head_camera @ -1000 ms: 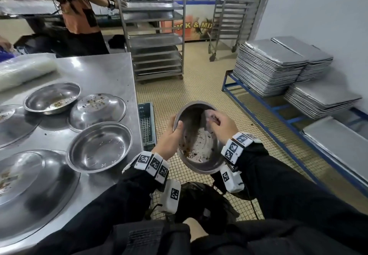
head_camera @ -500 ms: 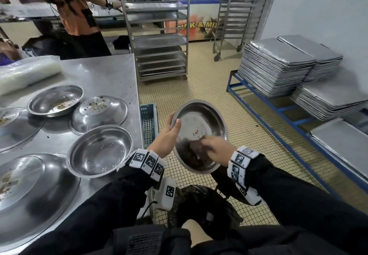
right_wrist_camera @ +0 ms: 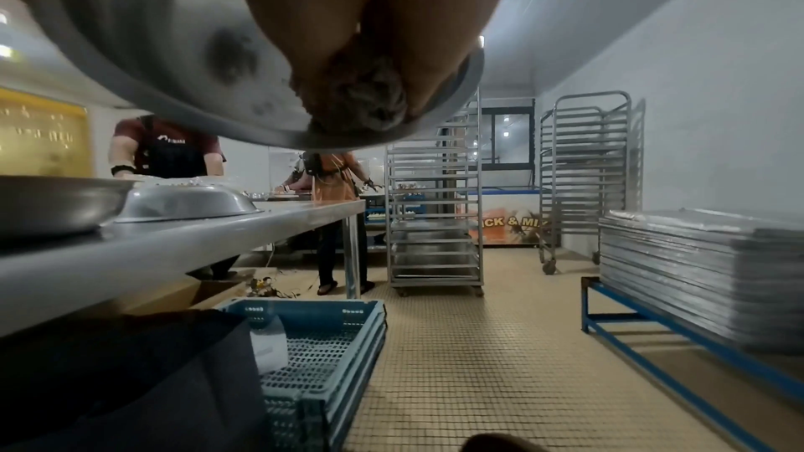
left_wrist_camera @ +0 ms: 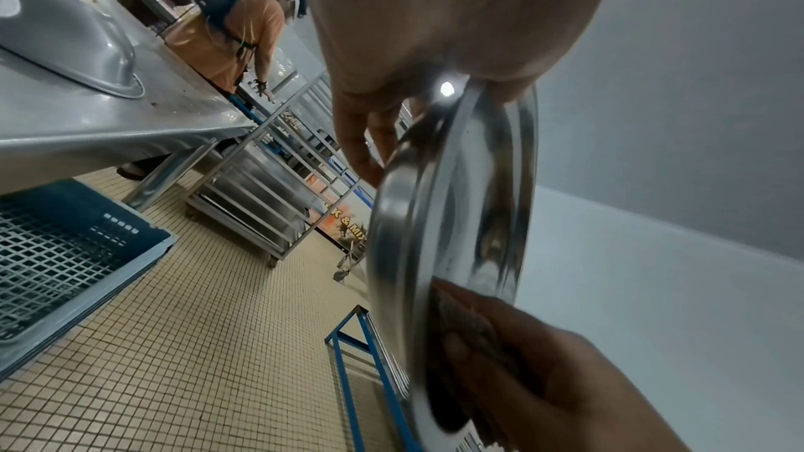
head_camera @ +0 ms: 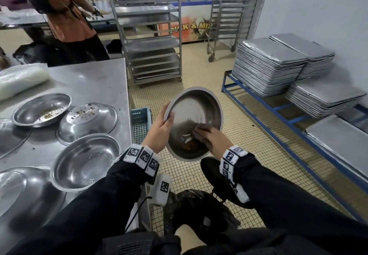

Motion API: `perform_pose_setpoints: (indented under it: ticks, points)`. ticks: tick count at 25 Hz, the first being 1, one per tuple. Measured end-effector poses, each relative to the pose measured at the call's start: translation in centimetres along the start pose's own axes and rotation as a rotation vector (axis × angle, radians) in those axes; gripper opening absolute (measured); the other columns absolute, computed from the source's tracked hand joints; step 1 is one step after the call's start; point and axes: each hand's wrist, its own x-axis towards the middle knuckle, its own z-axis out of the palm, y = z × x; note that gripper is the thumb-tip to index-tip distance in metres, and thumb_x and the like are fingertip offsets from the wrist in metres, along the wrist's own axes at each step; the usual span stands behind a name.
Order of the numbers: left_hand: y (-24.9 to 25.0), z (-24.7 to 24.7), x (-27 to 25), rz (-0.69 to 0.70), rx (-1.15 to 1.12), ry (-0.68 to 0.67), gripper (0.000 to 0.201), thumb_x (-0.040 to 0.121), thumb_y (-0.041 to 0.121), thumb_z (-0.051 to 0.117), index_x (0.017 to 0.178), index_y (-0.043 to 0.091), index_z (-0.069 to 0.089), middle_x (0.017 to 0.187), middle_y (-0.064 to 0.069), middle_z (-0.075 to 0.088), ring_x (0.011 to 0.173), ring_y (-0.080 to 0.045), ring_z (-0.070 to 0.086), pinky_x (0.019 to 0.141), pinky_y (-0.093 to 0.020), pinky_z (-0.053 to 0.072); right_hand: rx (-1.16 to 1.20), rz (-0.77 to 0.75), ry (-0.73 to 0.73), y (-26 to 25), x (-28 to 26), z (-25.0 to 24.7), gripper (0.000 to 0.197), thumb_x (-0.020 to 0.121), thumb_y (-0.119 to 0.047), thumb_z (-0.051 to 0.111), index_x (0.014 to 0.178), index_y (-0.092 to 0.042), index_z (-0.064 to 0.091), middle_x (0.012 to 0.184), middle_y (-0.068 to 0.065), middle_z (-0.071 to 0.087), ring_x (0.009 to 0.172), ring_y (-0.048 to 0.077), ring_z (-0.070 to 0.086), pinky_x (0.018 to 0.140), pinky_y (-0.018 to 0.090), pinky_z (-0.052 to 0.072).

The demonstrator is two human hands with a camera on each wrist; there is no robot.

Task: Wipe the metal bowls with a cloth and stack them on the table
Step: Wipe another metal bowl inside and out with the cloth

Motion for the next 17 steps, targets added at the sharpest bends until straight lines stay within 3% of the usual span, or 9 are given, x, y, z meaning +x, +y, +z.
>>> perform_pose_setpoints:
  ticks: [2,5,7,9,12,14,17]
  points:
    - [-0.1,0.3,0.2,0.057,0.013,0.030,0.031,0.103,0.035,0.035,0.129,0.053,0.036,0.130,-0.005,0.050,0.112,-0.026,0.058,0.086,-0.042,0.057,0.081,0.011,0.008,-0.4,-0.3,1.1,0.047,0.094,-0.049,0.039,0.127,-0.022,0.060,0.138,0.001,0.050,0.126,0.017,0.048,0.108,0.020,0.031]
    - [-0.1,0.7,0.5,0.122,0.082,0.064,0.036,0.104,0.032,0.036,0.133,0.052,0.034,0.133,-0.001,0.049,0.118,-0.021,0.054,0.094,-0.045,0.053,0.093,-0.085,0.048,-1.4,-0.9,2.2,0.032,0.097,-0.024,0.049,0.127,-0.021,0.060,0.135,0.001,0.054,0.123,0.015,0.050,0.107,0.021,0.035]
    - [-0.2,0.8,0.7,0.157,0.148,0.060,0.038,0.103,0.032,0.037,0.134,0.053,0.033,0.135,0.000,0.049,0.119,-0.019,0.053,0.095,-0.043,0.052,0.094,-0.132,0.013,-1.3,-0.8,2.2,0.032,0.097,-0.022,0.049,0.127,-0.021,0.060,0.132,0.002,0.057,0.119,0.017,0.054,0.104,0.028,0.040]
    - [-0.3,0.7,1.0,0.166,0.194,0.039,0.039,0.103,0.031,0.037,0.131,0.058,0.031,0.134,0.005,0.048,0.119,-0.016,0.053,0.094,-0.039,0.053,0.058,-0.137,-0.087,-0.9,-0.6,1.6,0.034,0.097,-0.026,0.048,0.129,-0.023,0.057,0.130,0.001,0.058,0.115,0.016,0.056,0.100,0.028,0.043]
    - [-0.2,0.5,1.4,0.181,0.202,-0.005,0.042,0.103,0.028,0.036,0.122,0.064,0.028,0.125,0.017,0.045,0.103,0.008,0.054,0.079,-0.020,0.055,0.004,-0.096,-0.159,0.0,-0.5,0.3,0.028,0.097,-0.029,0.050,0.121,-0.020,0.062,0.116,-0.001,0.065,0.101,0.012,0.059,0.089,0.024,0.046]
    - [-0.6,0.2,1.8,0.156,0.192,-0.011,0.040,0.103,0.029,0.036,0.126,0.061,0.029,0.129,0.012,0.046,0.103,0.006,0.055,0.075,-0.016,0.054,0.033,-0.061,-0.009,0.1,-0.7,-0.6,0.022,0.095,-0.018,0.054,0.109,-0.007,0.066,0.103,0.007,0.069,0.089,0.017,0.063,0.078,0.024,0.048]
    - [-1.2,-0.3,2.1,0.116,0.122,-0.007,0.041,0.100,0.040,0.035,0.140,0.045,0.029,0.134,-0.002,0.049,0.113,-0.012,0.056,0.082,-0.024,0.056,0.072,0.010,0.297,-0.8,0.3,-1.7,0.031,0.093,-0.013,0.056,0.123,-0.006,0.060,0.114,0.008,0.067,0.099,0.017,0.064,0.087,0.021,0.049]
